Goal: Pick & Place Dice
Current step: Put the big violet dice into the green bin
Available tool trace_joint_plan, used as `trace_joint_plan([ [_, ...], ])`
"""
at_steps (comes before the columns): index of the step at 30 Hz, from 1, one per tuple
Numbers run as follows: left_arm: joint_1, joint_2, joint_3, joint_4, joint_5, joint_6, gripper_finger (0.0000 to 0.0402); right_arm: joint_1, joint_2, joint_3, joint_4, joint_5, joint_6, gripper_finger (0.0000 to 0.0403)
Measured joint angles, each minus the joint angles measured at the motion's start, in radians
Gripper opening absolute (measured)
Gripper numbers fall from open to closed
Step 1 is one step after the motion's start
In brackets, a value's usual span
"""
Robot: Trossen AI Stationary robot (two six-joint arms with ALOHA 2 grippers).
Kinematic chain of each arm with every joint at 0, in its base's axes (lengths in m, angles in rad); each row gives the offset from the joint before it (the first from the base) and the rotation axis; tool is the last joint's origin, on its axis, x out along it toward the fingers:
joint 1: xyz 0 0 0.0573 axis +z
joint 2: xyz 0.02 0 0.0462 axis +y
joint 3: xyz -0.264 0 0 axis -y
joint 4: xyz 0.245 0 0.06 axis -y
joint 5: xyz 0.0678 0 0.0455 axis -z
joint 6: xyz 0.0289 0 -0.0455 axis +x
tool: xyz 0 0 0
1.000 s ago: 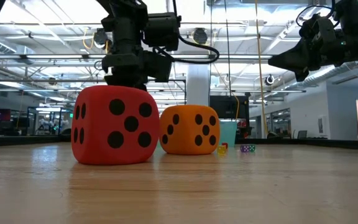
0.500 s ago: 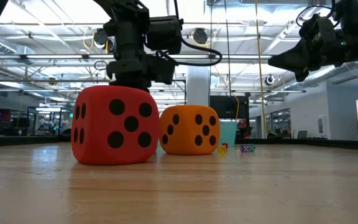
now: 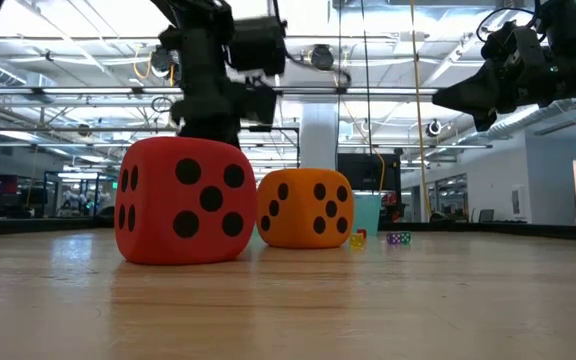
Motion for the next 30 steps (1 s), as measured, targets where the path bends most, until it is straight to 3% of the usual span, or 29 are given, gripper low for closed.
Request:
trace_joint_plan([
  [9,0.011,-0.173,0.004,0.021,-0.080,0.053,0.0397,0.003,0.006,0.000,0.000,0.002,0.000,0.0009],
  [16,0.121,-0.298,0.006,0.215,-0.053,0.131,0.0397,0.003,0.040,0.000,0.000,0.002,0.000,0.0009],
  [24,0.302,-0.287,0.010,0.483,0.242,0.257,0.0397,0.003,0.132,-0.050,0.170,0.003,0.049,0.0008],
  [30,0.376,-0.205,0.009,0.517,0.342,0.267,0.0397,0.003,0.240,-0.062,0.229,0.032,0.103,0.0008],
])
